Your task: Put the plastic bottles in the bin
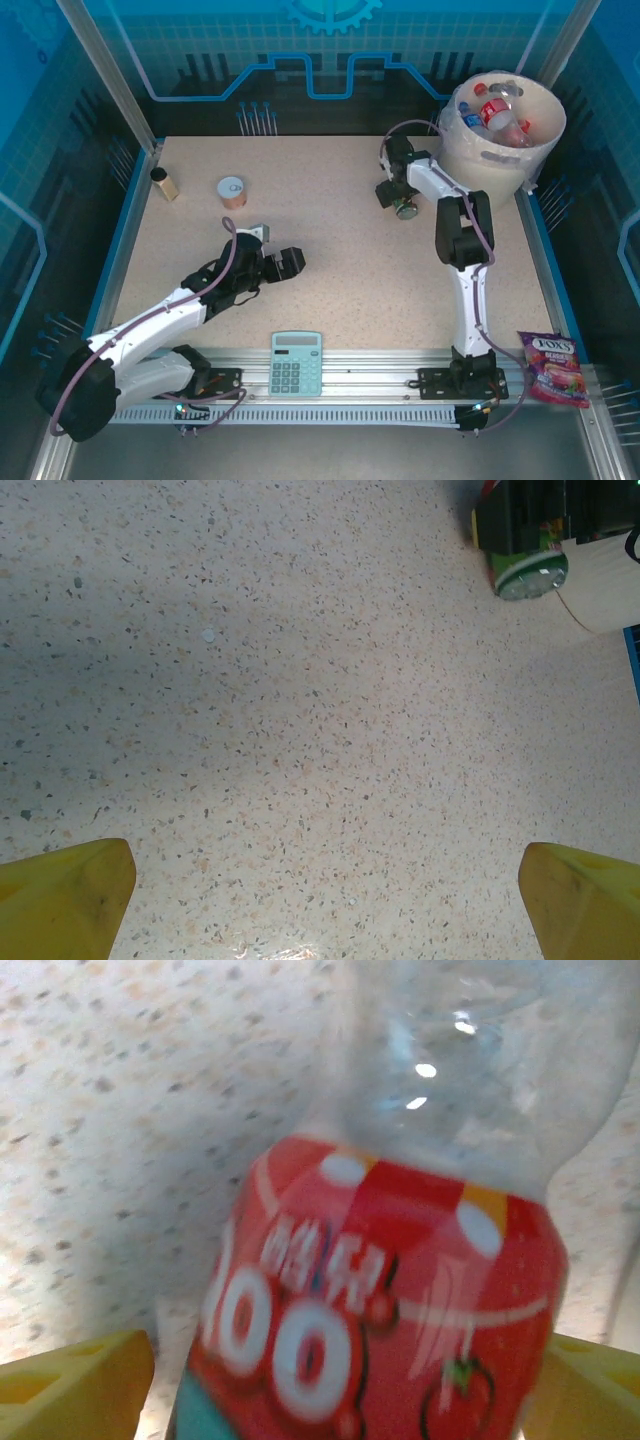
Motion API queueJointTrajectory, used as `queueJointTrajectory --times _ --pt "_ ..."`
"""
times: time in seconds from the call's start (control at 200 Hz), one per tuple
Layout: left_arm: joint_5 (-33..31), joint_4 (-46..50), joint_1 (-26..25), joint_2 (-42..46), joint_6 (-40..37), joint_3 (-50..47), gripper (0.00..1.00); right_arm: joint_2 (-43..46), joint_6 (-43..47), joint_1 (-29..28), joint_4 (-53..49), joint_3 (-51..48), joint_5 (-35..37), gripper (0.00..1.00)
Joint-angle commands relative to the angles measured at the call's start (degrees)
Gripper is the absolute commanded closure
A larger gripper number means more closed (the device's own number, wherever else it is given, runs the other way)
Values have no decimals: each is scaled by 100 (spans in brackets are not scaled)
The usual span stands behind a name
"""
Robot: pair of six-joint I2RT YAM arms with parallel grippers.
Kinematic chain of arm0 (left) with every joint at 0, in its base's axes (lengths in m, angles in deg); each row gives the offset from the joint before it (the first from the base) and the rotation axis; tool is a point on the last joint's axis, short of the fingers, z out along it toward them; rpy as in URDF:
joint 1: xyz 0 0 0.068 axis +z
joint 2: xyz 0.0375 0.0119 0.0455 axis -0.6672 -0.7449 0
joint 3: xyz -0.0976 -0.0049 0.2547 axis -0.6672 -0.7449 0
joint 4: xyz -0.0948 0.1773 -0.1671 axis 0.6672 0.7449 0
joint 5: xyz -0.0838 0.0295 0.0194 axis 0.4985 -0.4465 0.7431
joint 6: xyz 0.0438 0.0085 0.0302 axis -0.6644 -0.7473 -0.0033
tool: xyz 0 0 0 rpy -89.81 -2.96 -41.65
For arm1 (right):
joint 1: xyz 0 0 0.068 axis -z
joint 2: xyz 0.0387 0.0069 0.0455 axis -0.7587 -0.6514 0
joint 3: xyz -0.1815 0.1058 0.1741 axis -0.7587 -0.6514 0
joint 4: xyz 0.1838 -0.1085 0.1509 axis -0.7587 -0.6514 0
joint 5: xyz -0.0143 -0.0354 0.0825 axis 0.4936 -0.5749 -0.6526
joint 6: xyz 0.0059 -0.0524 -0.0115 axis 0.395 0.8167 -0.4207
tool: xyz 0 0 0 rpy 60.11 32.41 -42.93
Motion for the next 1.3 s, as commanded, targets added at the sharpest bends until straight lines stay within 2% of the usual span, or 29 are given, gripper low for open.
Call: queueJointTrajectory --times 0.0,0.11,0.215,0.34,0.495,0.57,0.805,1.031,1.296 --pt "-39 -26 39 13 3 -96 1 630 -379 -6 180 -392 -70 8" --pt "-43 -40 51 -8 -14 -99 1 631 -558 86 180 -369 -77 8" --pt "-31 -63 47 -58 -15 -87 1 482 -493 66 21 -219 -164 11" --pt "-33 -92 46 -82 2 -99 1 519 -472 6 159 -359 -313 26" --pt "-31 -103 46 -88 -6 -107 1 429 -473 5 122 -331 -373 28" --pt "-29 -97 52 -69 0 -110 1 398 -437 -9 52 -320 -365 35" --pt "-16 -91 53 -114 -32 -29 1 574 -325 -6 85 -338 -377 38" --pt "-1 -72 47 -230 -60 75 1 1323 -177 -119 165 -466 -384 41" --pt "99 -161 52 -498 -74 248 1 2812 188 -287 77 -279 -180 42"
